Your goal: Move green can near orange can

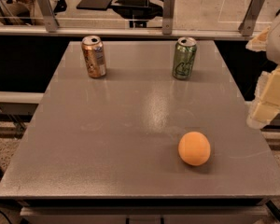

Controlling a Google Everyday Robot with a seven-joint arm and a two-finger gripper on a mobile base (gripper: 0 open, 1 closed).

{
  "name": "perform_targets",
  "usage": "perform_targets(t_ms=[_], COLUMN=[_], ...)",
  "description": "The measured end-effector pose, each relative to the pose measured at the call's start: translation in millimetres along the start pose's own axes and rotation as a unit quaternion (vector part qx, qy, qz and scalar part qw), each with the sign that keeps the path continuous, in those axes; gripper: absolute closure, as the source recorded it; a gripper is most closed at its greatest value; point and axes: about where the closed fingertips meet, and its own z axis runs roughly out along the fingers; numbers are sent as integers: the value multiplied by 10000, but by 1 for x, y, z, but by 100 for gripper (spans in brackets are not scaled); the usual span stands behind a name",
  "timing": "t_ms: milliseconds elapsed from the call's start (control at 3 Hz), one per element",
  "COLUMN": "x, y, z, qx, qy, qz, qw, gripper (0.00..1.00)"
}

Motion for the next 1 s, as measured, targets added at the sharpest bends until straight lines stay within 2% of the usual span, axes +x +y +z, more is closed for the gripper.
perform_targets(t_ms=[333,667,1000], x=[0,-5,-13], y=[0,-17,-48], z=[0,5,15], qx=[1,45,128], qy=[0,-76,-225], qz=[0,100,277], qw=[10000,9999,9993], gripper=[0,0,0])
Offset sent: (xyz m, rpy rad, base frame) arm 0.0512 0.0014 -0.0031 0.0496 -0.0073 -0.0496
